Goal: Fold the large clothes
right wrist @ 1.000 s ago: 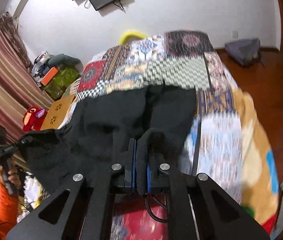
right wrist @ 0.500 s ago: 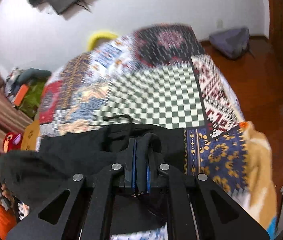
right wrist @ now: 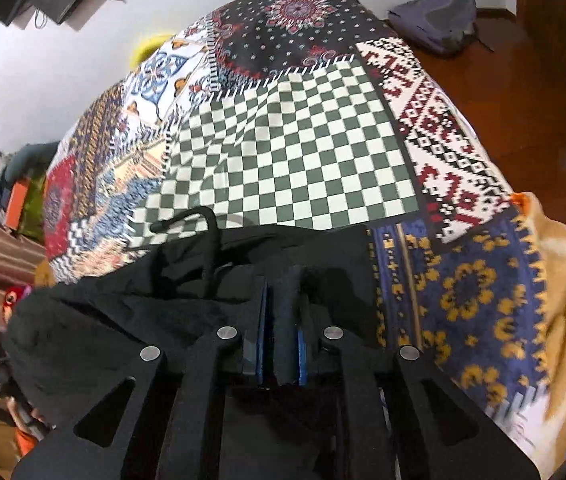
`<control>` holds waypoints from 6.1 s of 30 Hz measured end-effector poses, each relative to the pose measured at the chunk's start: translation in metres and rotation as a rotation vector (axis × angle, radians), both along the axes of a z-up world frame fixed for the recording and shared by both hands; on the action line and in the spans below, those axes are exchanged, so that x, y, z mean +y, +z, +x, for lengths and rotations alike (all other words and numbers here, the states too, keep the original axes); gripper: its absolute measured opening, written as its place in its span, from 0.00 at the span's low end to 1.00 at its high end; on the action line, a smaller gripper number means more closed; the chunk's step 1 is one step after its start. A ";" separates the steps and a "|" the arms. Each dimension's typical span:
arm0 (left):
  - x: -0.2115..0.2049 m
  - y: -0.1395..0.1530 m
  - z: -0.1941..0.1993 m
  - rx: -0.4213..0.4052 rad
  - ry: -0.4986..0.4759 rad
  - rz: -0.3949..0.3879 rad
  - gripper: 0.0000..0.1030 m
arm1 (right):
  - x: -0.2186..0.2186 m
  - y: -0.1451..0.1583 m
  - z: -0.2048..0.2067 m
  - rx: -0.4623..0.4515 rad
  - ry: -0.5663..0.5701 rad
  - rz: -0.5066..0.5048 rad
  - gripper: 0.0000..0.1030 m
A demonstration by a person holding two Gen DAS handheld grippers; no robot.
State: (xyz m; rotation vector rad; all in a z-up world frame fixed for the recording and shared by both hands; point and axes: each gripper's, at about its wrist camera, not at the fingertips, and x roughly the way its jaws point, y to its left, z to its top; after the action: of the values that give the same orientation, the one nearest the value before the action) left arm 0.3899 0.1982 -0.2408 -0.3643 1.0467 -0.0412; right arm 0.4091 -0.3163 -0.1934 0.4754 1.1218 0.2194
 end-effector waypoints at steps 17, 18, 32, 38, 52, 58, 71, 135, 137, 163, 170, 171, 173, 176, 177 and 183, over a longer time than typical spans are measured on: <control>-0.013 0.133 -0.059 -0.176 0.000 0.133 0.66 | -0.018 0.116 -0.069 -0.198 -0.026 -0.172 0.44; -0.019 0.138 -0.064 -0.191 -0.017 0.156 0.66 | -0.012 0.120 -0.075 -0.212 -0.001 -0.168 0.44; -0.157 0.091 -0.080 -0.211 -0.322 0.336 0.66 | 0.128 0.097 -0.098 -0.268 0.312 -0.184 0.48; -0.175 0.052 -0.038 -0.173 -0.256 0.358 0.66 | 0.171 0.052 -0.073 -0.237 0.350 -0.276 0.48; -0.157 -0.007 0.008 -0.089 -0.182 0.206 0.86 | 0.173 0.008 -0.041 -0.196 0.297 -0.247 0.71; -0.153 -0.002 -0.018 -0.102 -0.124 0.190 0.86 | 0.171 0.017 -0.052 -0.196 0.278 -0.289 0.71; -0.115 0.053 -0.115 -0.246 -0.007 0.195 0.85 | 0.186 0.052 -0.107 -0.257 0.397 -0.345 0.71; -0.019 0.028 -0.127 -0.292 0.468 -0.472 0.31 | 0.234 0.086 -0.126 -0.285 0.361 -0.177 0.87; -0.020 0.055 -0.140 -0.360 0.447 -0.387 0.31 | 0.256 0.083 -0.129 -0.308 0.402 -0.211 0.87; -0.228 0.134 -0.116 -0.538 -0.083 0.417 0.34 | 0.136 0.058 -0.149 -0.251 0.295 -0.220 0.84; -0.322 0.068 -0.071 -0.281 -0.438 0.294 0.45 | 0.041 0.057 -0.177 -0.215 0.110 -0.213 0.84; -0.331 0.054 -0.064 -0.225 -0.476 0.281 0.46 | 0.032 0.056 -0.180 -0.210 0.091 -0.200 0.84; -0.337 0.041 -0.059 -0.204 -0.479 0.300 0.52 | 0.023 0.057 -0.186 -0.207 0.071 -0.183 0.84; -0.328 0.047 -0.057 -0.198 -0.483 0.259 0.65 | 0.009 0.062 -0.196 -0.214 0.066 -0.182 0.84; -0.332 0.049 -0.061 -0.188 -0.489 0.235 0.68 | 0.008 0.065 -0.197 -0.218 0.066 -0.184 0.84; -0.321 0.074 -0.092 -0.176 -0.511 0.195 0.78 | 0.007 0.080 -0.201 -0.263 0.076 -0.166 0.86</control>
State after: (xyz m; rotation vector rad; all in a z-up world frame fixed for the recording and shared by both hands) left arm 0.2980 -0.1228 -0.1666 0.0901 0.9371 -0.4188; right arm 0.2084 -0.3094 -0.1134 0.2477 0.8919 0.2454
